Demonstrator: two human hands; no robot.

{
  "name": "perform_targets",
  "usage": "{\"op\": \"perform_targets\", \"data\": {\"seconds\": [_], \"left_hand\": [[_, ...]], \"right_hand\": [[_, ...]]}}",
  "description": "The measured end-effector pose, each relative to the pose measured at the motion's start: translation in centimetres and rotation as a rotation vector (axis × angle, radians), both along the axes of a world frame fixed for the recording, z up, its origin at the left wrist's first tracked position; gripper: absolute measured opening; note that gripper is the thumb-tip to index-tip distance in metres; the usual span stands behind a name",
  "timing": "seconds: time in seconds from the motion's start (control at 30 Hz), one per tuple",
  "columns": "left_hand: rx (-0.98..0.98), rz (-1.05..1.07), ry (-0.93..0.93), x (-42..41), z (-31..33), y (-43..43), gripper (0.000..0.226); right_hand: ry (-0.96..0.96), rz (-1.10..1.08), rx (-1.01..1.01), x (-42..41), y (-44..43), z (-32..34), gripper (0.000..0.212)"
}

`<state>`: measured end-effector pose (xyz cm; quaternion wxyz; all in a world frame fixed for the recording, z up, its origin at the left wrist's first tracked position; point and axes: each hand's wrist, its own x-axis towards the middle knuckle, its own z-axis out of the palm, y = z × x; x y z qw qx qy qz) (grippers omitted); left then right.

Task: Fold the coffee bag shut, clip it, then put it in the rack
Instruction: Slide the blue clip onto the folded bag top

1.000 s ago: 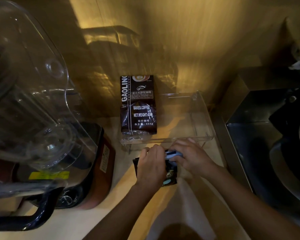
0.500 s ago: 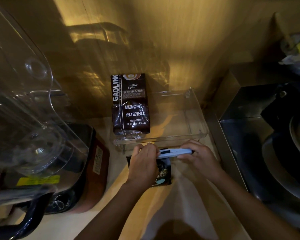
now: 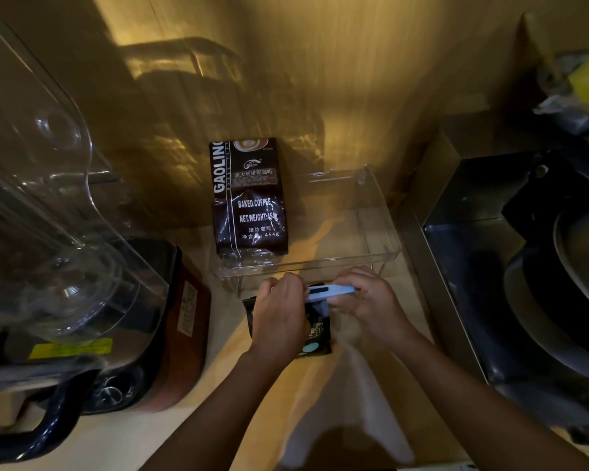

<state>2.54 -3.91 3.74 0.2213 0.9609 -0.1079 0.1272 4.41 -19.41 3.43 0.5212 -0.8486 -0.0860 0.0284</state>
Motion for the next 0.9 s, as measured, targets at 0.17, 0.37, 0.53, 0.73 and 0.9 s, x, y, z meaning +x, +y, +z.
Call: {"op": "perform_targets", "data": {"seconds": [0.17, 0.37, 0.53, 0.73, 0.9], "left_hand": [[-0.019, 0.000, -0.025, -0.3, 0.1, -0.6, 0.027], [-0.047, -0.058, -0.015, -0.7, 0.1, -0.4, 0.018], [-0.065, -0.087, -0.007, -0.8, 0.5, -0.6, 0.020], [-0.077, -0.089, 0.002, -0.9, 0.5, -0.8, 0.010], [-0.039, -0.117, 0.023, -0.7, 0.7, -0.9, 0.028]], "right_hand": [[-0.017, -0.020, -0.005, -0.3, 0.7, -0.4, 0.017], [-0.045, -0.022, -0.044, -0.6, 1.5, -0.7, 0.020], [-0.005, -0.047, 0.002, -1.0, 1.8, -0.8, 0.020], [-0.031, -0.050, 0.000, -1.1, 1.9, -0.7, 0.021], [-0.058, -0.055, -0.066, -1.0, 1.8, -0.7, 0.019]]}}
